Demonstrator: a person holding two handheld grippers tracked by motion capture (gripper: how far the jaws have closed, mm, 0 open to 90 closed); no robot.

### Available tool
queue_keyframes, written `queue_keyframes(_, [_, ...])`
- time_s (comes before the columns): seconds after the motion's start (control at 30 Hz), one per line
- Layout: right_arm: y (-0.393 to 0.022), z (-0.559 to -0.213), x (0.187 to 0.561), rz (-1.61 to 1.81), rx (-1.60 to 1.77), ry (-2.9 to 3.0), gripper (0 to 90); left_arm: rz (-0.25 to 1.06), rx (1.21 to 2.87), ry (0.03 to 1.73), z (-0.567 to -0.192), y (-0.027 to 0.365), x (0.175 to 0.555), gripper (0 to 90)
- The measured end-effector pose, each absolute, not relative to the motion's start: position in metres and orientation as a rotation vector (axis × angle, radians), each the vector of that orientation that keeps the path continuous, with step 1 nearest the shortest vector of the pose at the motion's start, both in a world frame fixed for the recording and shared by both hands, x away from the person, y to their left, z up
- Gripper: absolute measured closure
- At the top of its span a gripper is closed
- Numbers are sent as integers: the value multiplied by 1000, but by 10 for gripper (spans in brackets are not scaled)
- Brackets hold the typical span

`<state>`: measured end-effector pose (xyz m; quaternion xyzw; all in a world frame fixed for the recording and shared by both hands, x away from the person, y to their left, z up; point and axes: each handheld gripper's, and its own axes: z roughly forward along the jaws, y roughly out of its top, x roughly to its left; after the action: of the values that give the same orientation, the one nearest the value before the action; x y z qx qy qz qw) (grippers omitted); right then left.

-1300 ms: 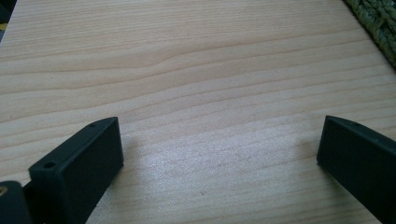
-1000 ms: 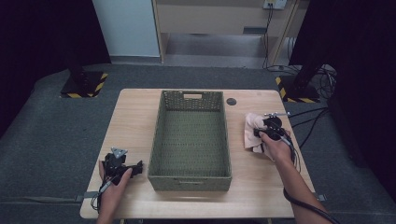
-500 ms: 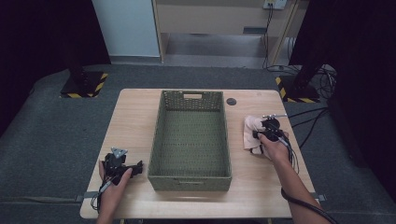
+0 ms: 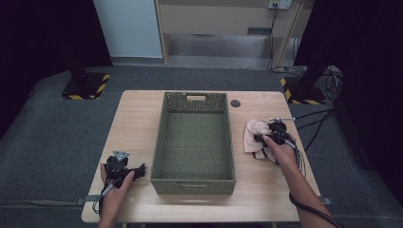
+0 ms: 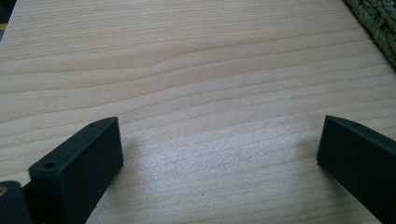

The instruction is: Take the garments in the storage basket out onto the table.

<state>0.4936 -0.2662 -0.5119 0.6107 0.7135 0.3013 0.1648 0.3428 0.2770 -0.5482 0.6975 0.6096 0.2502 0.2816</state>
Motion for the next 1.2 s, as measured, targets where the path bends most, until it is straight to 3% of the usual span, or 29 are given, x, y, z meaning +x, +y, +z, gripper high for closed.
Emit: queue_keyframes(1.2, [-263,-444,442,1011,1516,1984,25,670,1867,1634,-548,277,343,0])
